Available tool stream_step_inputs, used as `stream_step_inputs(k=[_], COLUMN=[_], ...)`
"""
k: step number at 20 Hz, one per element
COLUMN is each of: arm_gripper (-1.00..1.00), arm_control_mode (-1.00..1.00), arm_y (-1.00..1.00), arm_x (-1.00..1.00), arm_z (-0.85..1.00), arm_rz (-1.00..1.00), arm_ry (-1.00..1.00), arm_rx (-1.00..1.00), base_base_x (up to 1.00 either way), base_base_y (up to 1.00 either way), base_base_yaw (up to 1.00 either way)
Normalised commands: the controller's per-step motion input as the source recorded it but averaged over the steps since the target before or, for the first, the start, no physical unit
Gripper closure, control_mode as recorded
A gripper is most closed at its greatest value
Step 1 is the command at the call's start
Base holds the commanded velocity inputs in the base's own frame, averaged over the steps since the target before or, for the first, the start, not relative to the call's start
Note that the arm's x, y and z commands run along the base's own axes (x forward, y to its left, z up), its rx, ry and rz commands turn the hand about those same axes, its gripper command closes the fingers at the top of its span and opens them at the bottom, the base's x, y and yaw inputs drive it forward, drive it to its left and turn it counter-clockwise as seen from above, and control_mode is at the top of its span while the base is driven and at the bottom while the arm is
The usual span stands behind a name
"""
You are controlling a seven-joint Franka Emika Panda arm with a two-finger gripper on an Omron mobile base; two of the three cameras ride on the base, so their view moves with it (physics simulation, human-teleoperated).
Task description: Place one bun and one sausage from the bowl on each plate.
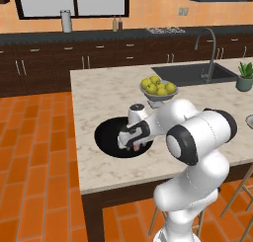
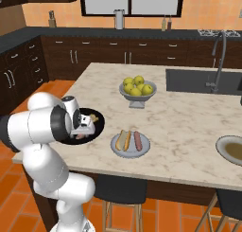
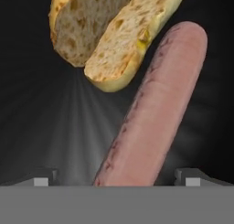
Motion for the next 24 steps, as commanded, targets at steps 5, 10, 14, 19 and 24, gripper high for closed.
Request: stream_step_inputs(k=[5,10,14,19,24], arm_gripper=[1.00,1.00,1.00,1.00,1.00], arm_control_mode=[-1.00,-1.00,-1.00,-1.00,-1.00], arm_y=[0.00,0.00,-0.16,-0.22,-0.01], arm_x=[0.00,0.00,-0.18,-0.34,-0.22], arm_z=[-0.08,0.00,0.08,0.65,0.96], arm_rz=[0.00,0.00,0.00,0.00,0.00], arm_ry=[0.01,0.00,0.00,0.00,0.00], arm_rx=[-0.01,0.00,0.00,0.00,0.00], base_base_x=[0.00,0.00,0.00,0.00,0.00], base_base_y=[0.00,0.00,0.00,0.00,0.00], base_base_yaw=[0.00,0.00,0.00,0.00,0.00])
